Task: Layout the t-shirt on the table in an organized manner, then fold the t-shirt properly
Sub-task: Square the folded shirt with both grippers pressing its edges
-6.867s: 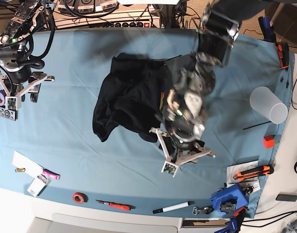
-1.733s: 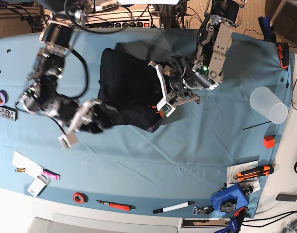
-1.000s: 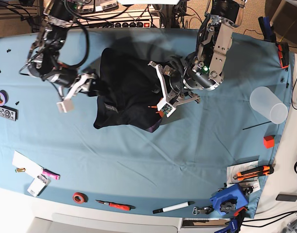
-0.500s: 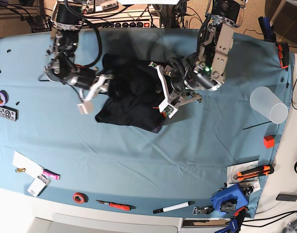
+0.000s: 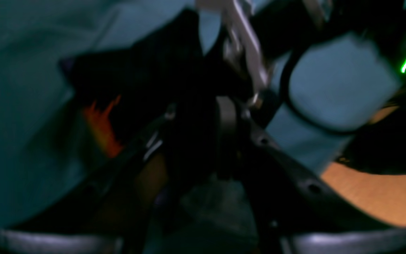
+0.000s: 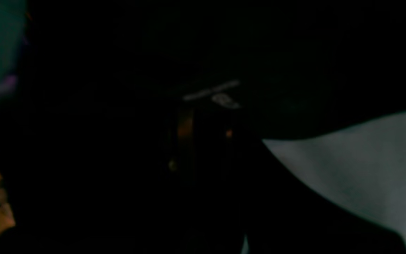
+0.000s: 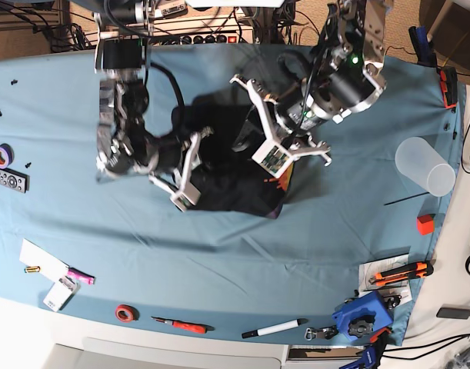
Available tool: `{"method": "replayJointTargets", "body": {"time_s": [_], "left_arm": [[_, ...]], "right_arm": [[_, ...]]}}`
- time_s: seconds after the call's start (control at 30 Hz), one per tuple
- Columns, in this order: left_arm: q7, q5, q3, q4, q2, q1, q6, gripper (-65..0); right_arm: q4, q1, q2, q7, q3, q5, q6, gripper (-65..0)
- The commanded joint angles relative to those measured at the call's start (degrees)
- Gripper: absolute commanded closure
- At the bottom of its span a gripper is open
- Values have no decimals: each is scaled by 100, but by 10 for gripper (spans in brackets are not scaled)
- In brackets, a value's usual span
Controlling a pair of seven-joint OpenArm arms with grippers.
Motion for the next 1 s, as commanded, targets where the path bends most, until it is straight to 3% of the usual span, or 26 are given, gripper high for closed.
{"method": "replayJointTargets", "body": {"time_s": [0.0,0.2,0.3,0.43,0.6,0.7,0.8,0.9,0.97], "left_arm": [[-136,0,-13,144,15,24,13,-140],[-136,98,-11,192,17,232,13,-140],[-138,98,-11,192,17,232,13,-140],[-138,98,-11,192,17,234,13,-140],[-144,98,-11,192,17,282,13,-140],[-142,98,-11,192,17,341,13,-140],[-140,116,-11,192,17,391,13,-140],[-146,164,-11,192,17,389,13,-140],[-186,162,-11,192,17,389,13,-140]], "right_arm": [[7,251,190,24,-162,-560,-40,0],[7,1379,1012,560,-1996,-1639,-40,0],[7,1873,1266,1023,-2911,-2098,-40,0],[7,2304,1342,1939,-3609,-2420,-40,0],[7,2457,1228,2568,-3952,-2802,-40,0],[7,2439,1152,2201,-3987,-2841,-40,0],[7,2382,1154,1187,-3987,-2590,-122,0],[7,2376,1172,402,-3987,-2365,-844,0],[7,2374,1185,302,-3985,-2350,-1178,0]]}}
